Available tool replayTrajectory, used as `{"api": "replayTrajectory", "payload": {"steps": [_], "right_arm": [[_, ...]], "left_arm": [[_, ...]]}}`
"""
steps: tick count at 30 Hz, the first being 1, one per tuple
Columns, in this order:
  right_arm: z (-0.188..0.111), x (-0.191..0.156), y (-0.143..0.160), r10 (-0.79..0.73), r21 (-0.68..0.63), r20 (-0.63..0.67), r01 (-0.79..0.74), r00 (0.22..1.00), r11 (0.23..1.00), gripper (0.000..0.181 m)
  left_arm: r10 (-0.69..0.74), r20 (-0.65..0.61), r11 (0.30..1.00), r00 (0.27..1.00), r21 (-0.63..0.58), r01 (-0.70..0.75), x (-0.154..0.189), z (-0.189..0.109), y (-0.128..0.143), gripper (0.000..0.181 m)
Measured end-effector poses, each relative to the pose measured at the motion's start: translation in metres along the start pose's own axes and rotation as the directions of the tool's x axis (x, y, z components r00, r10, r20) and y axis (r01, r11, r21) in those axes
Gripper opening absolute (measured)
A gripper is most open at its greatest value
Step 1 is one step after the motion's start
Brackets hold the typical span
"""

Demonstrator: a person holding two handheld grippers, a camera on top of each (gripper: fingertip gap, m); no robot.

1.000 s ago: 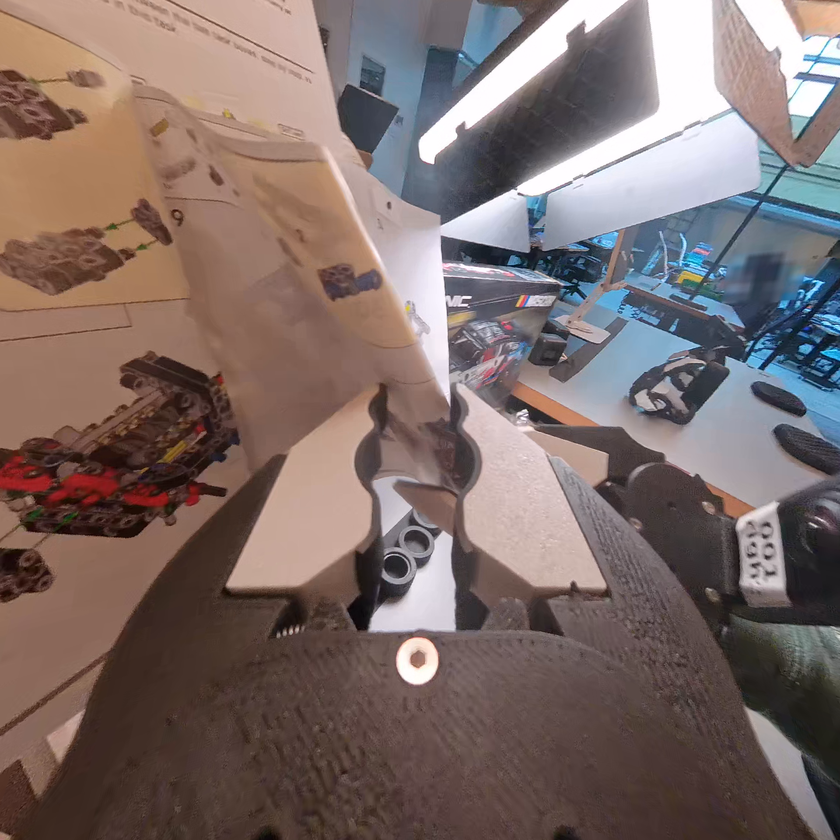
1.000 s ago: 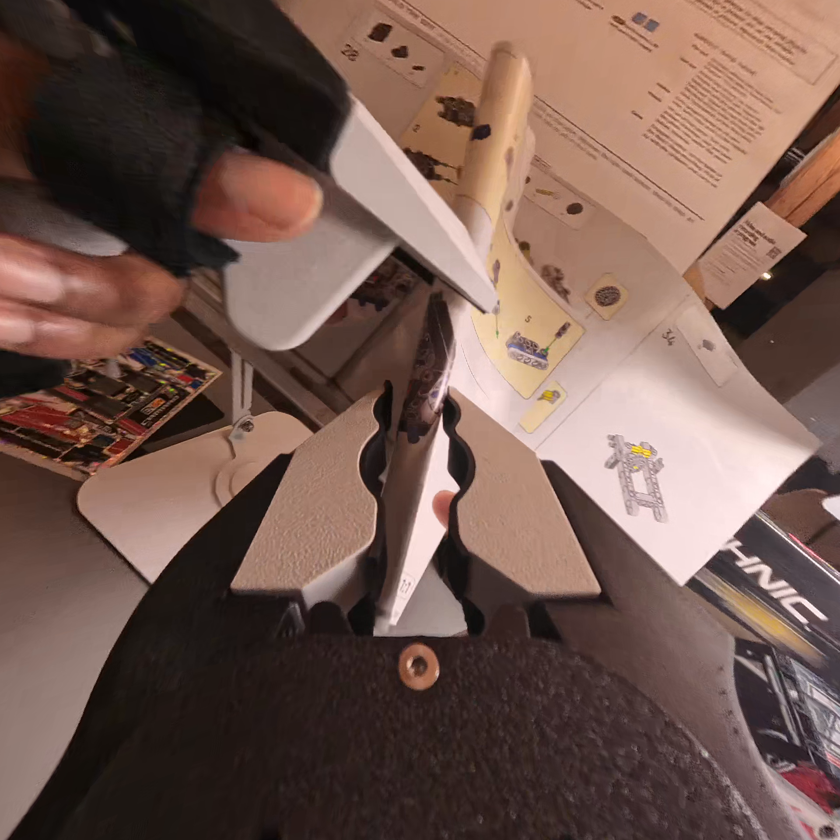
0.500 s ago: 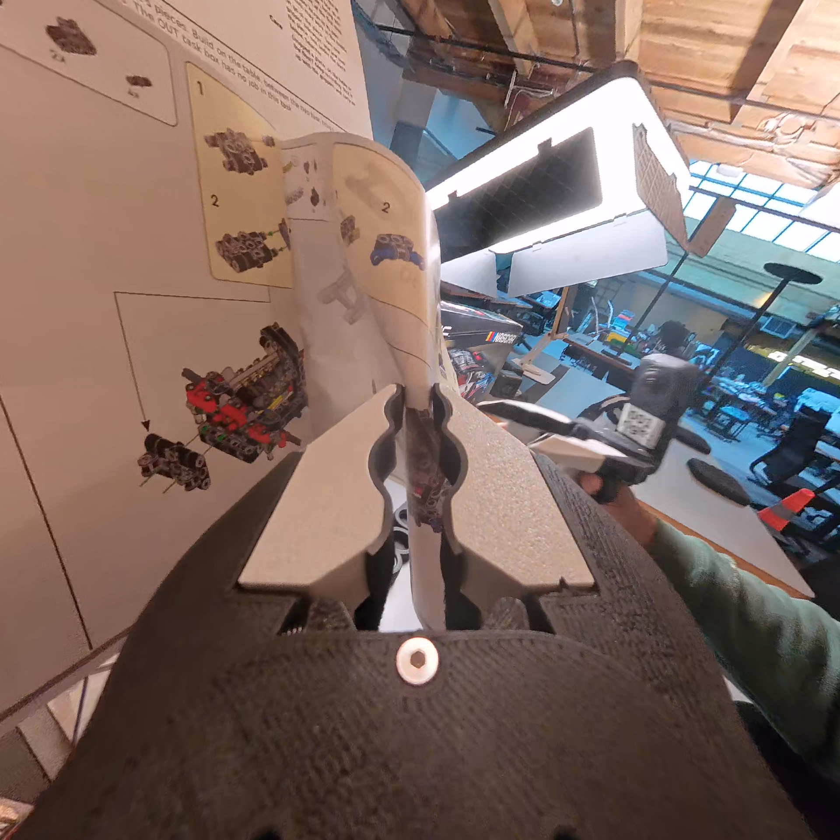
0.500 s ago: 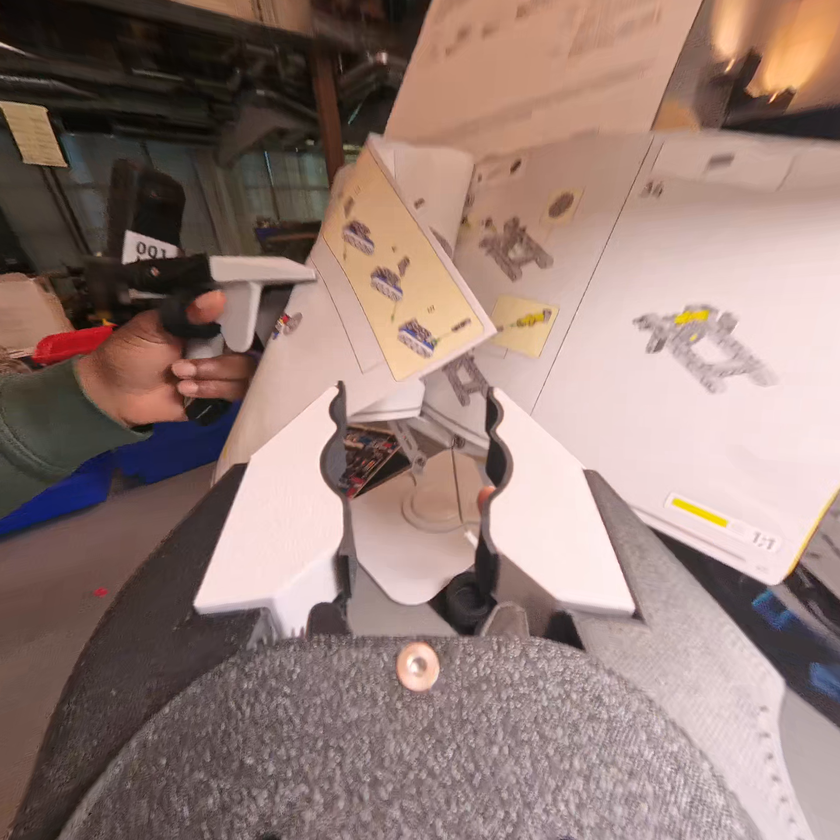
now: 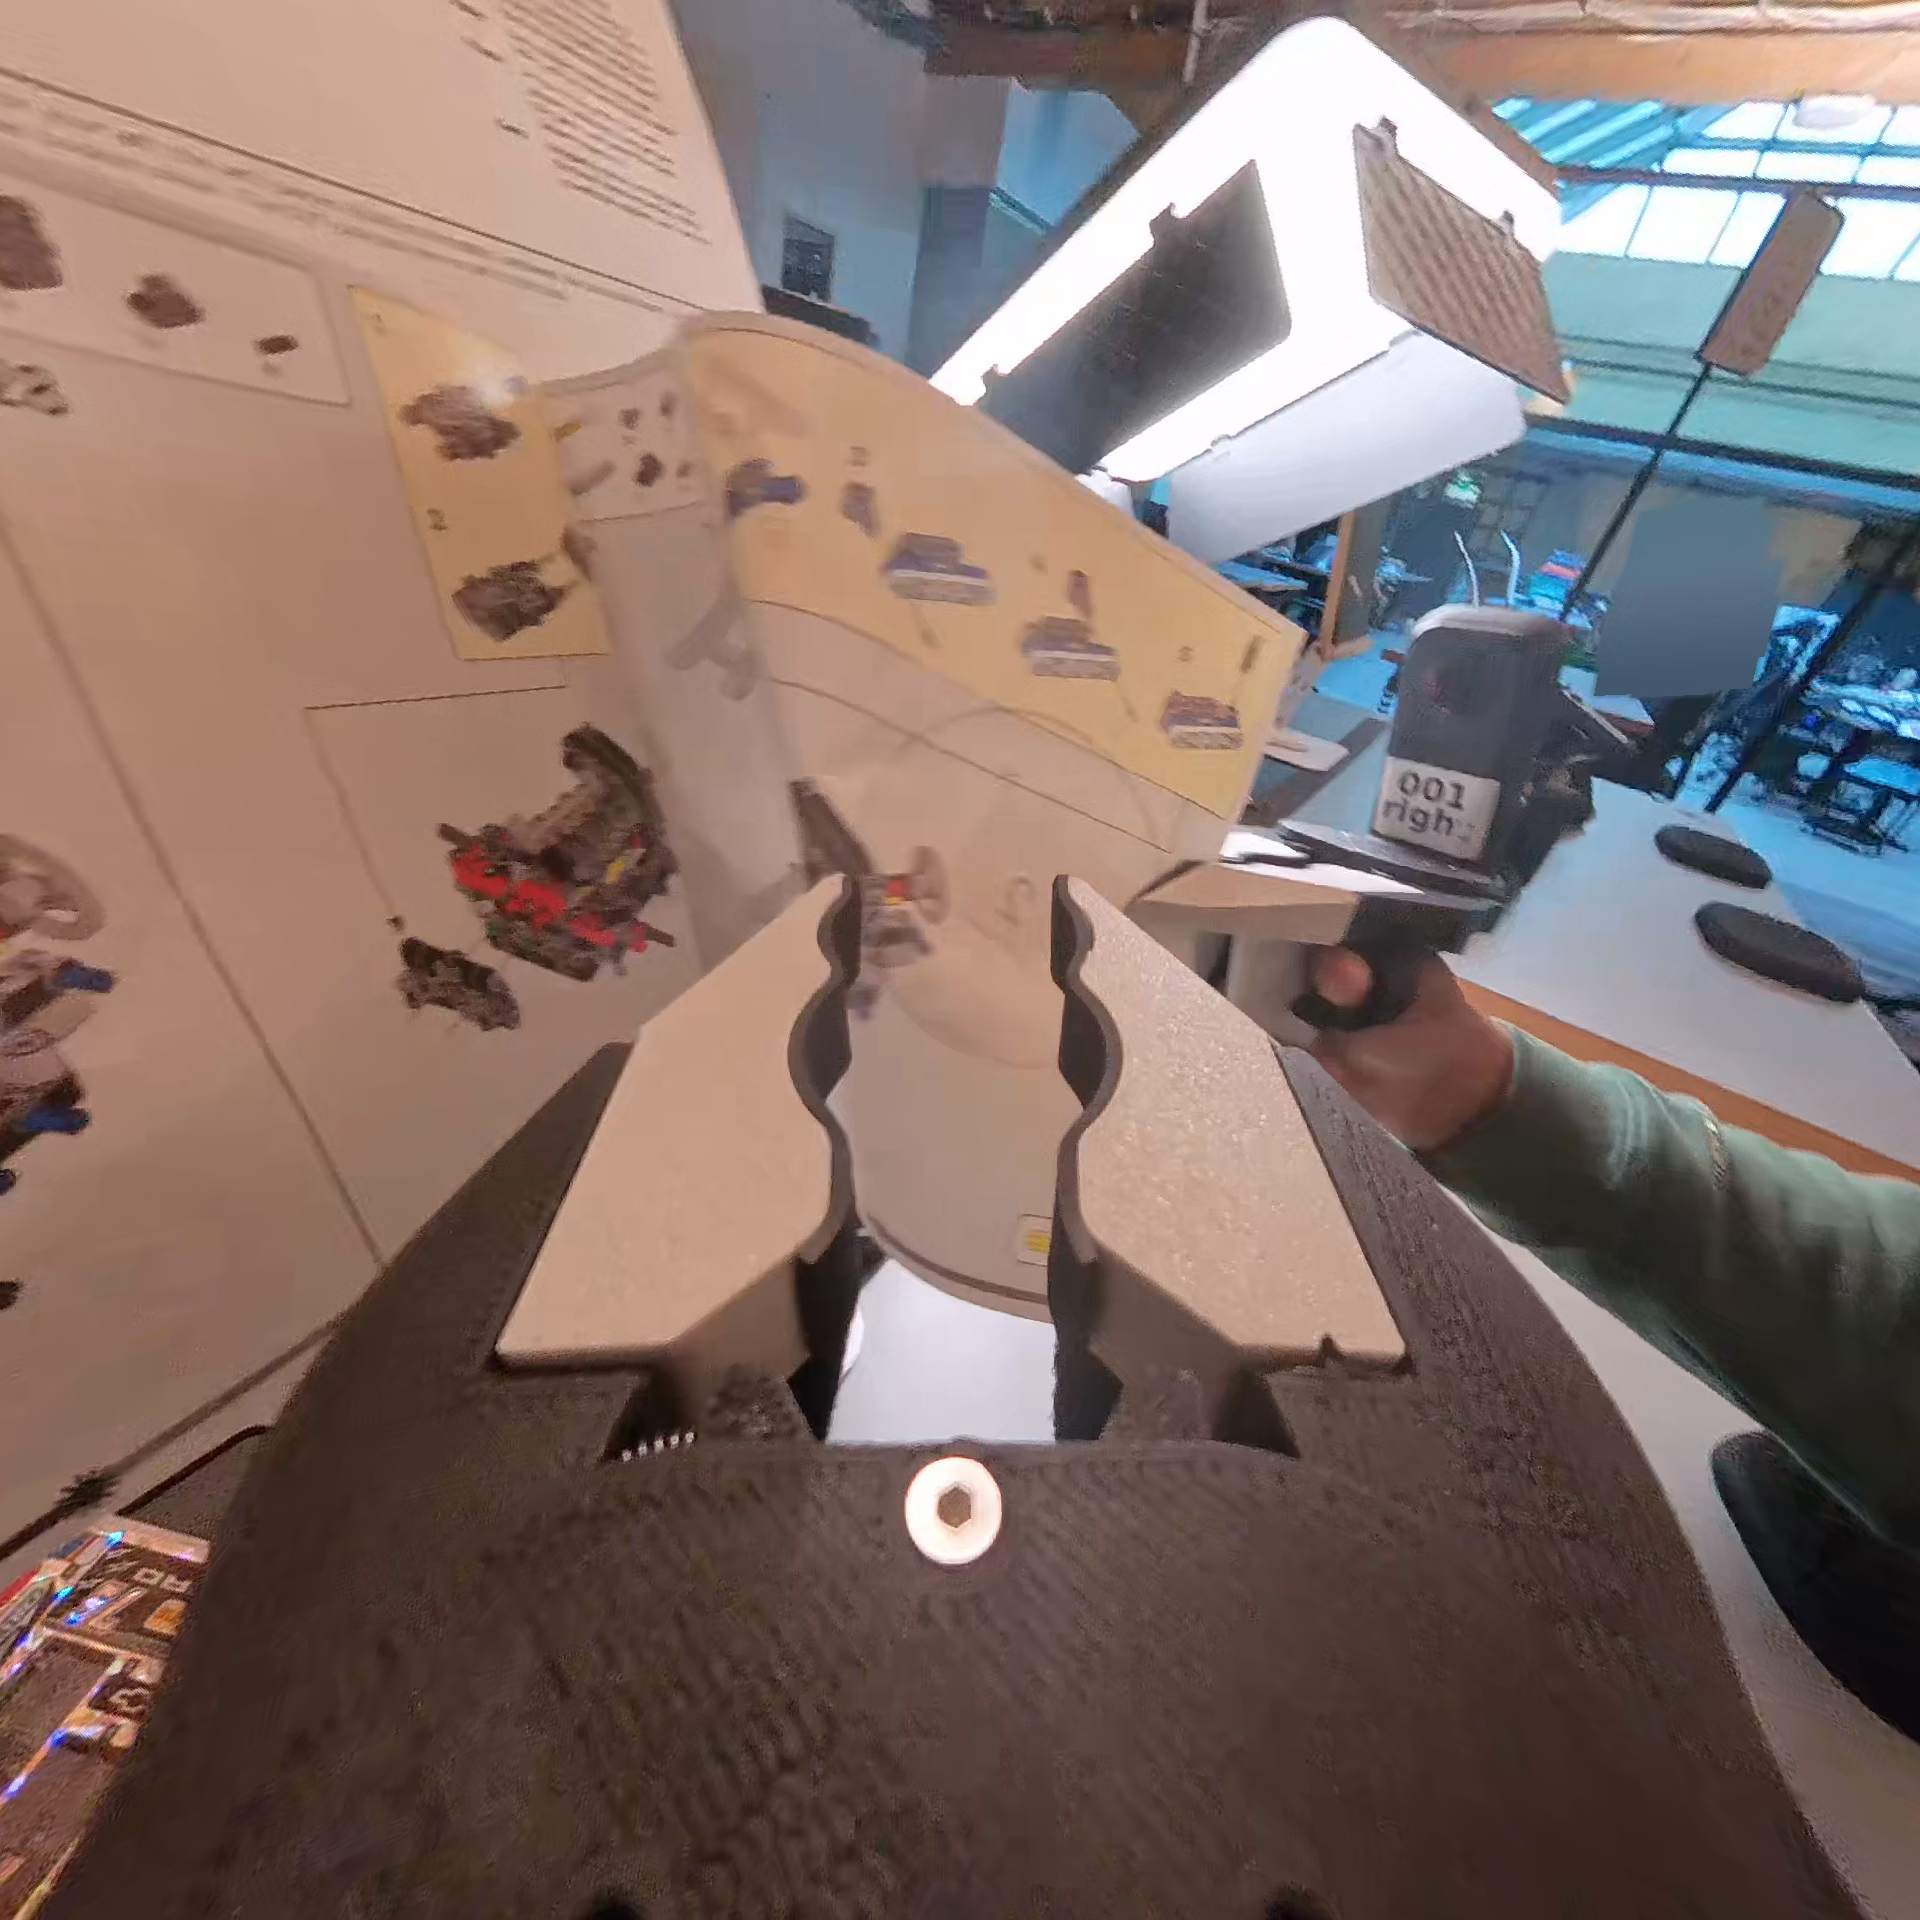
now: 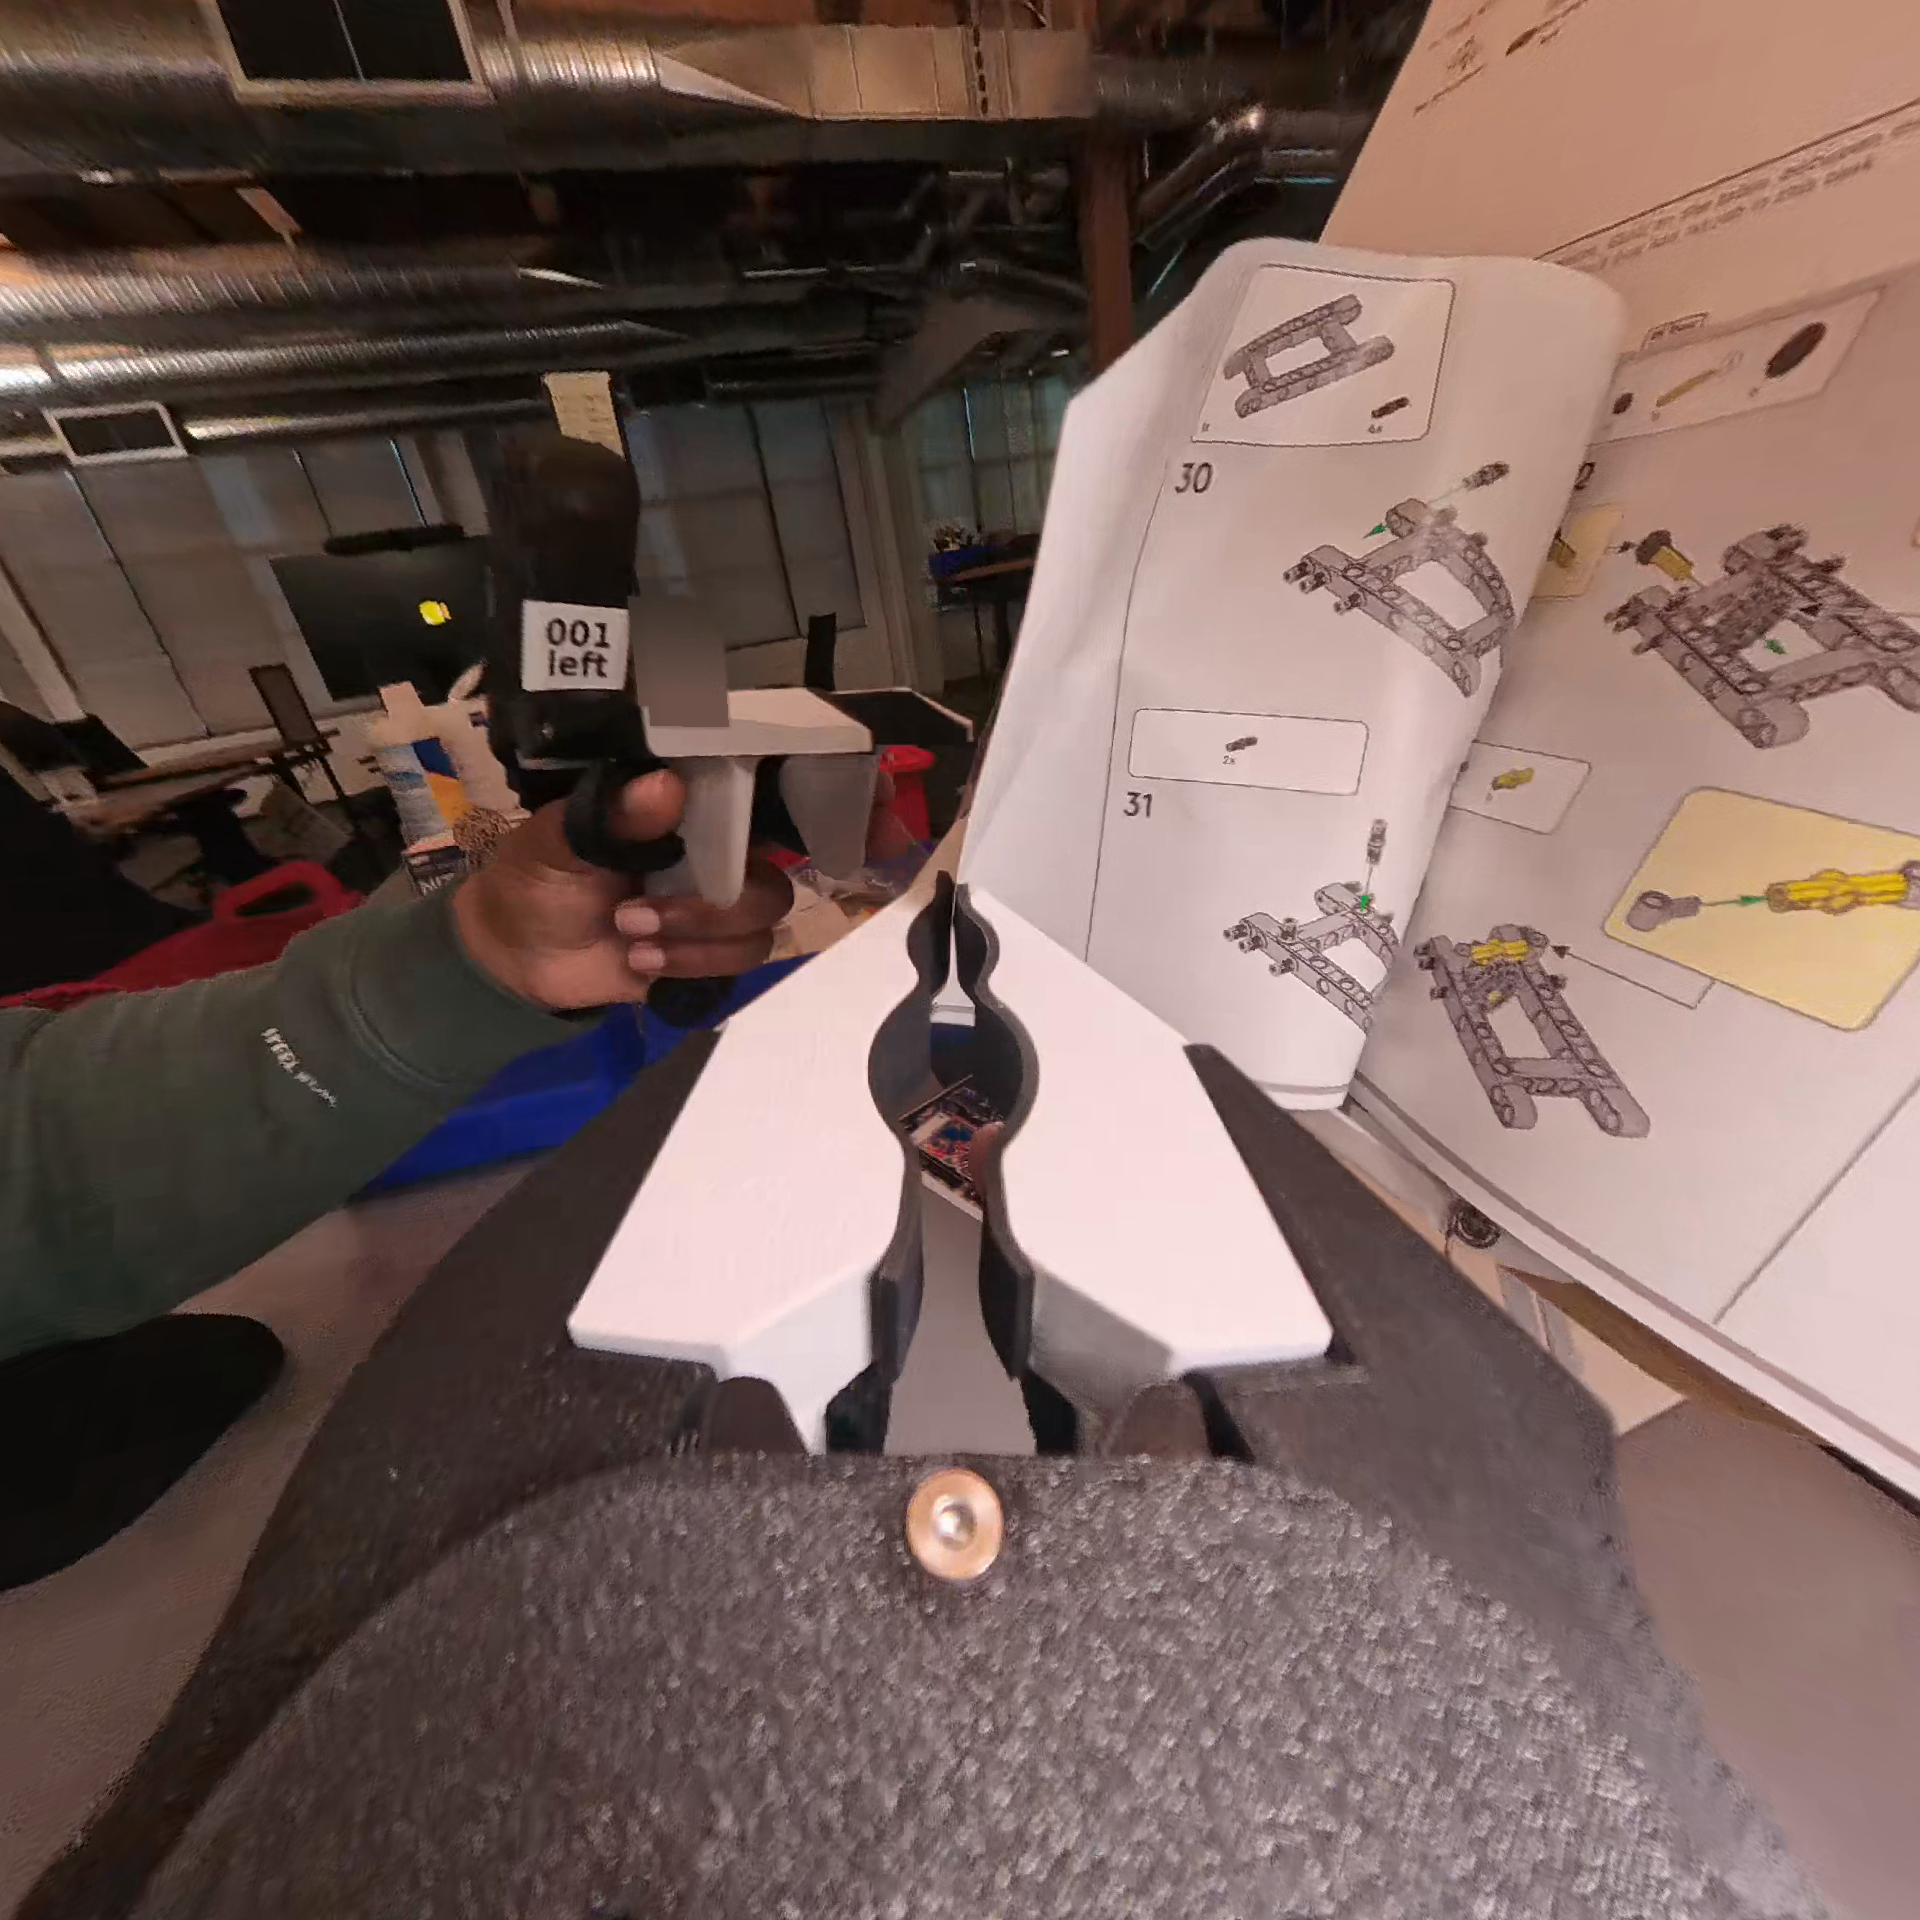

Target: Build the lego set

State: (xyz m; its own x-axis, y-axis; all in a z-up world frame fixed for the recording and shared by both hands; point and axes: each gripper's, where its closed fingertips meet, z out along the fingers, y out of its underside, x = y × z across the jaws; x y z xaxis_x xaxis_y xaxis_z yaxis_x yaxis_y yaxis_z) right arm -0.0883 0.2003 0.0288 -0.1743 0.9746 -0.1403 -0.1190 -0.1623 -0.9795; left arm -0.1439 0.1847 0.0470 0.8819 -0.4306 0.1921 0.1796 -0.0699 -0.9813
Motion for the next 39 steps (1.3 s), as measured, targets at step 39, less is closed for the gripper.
{"api": "replayTrajectory", "payload": {"steps": [39], "right_arm": [[-0.074,0.058,-0.073,-0.239,-0.317,-0.489,0.084,0.839,0.945,0.0]], "left_arm": [[0.351,0.241,0.934,0.905,-0.153,-0.322,-0.001,-0.058,0.075,0.051]]}}
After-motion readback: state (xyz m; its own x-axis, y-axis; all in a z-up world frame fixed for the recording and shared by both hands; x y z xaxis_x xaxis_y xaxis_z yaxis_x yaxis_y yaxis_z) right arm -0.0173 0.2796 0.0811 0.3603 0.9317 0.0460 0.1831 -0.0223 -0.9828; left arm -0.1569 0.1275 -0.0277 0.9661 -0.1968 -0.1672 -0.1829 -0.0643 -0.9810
